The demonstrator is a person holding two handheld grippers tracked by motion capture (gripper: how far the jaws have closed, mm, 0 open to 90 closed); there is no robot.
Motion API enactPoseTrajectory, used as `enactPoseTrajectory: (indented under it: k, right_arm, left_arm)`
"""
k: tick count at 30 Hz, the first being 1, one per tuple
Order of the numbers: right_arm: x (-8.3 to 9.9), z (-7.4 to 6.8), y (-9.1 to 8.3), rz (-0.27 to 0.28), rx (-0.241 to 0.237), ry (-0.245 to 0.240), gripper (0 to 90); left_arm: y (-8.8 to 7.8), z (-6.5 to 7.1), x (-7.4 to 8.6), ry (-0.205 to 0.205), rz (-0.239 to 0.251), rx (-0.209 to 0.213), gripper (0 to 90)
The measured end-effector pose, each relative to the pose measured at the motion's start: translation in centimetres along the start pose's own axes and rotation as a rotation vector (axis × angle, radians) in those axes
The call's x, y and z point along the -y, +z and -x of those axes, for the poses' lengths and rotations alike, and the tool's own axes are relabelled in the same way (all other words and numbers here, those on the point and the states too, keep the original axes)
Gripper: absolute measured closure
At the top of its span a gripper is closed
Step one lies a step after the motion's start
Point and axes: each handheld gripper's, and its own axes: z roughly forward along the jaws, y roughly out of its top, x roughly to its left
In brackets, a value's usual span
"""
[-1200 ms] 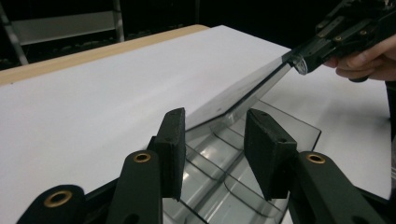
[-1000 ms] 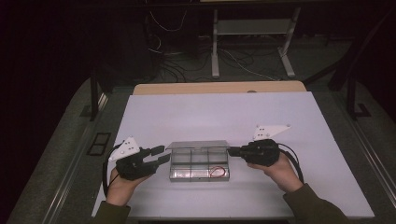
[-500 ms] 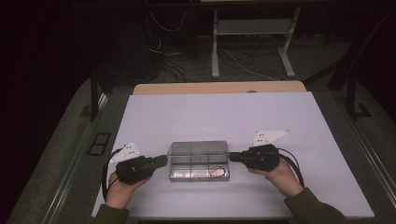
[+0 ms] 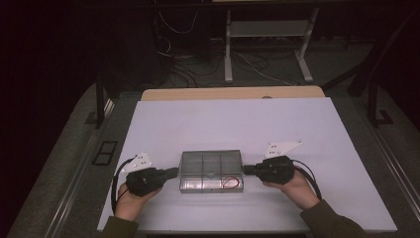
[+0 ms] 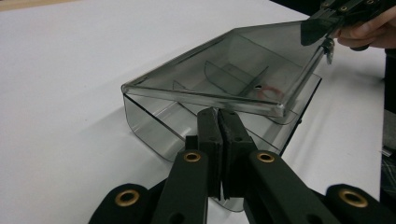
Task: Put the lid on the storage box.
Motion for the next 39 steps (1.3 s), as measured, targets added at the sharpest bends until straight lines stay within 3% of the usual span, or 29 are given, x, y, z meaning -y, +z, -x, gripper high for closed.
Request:
enactPoseTrajectory:
  k: [22,39]
  right_arm:
    - [0.8,0.5,1.3,-0.083,0.029,-0.009,89.2]
    - [1.2,0.8,1.6,-0.121,0.045,-0.003,89.2]
  left_arm:
    - [1.3,-0.3,0.7,0.026,-0.109,-0.030,88.5]
    - [1.8,-0.5,1.0,0.011,-0.162,-0.039,88.3]
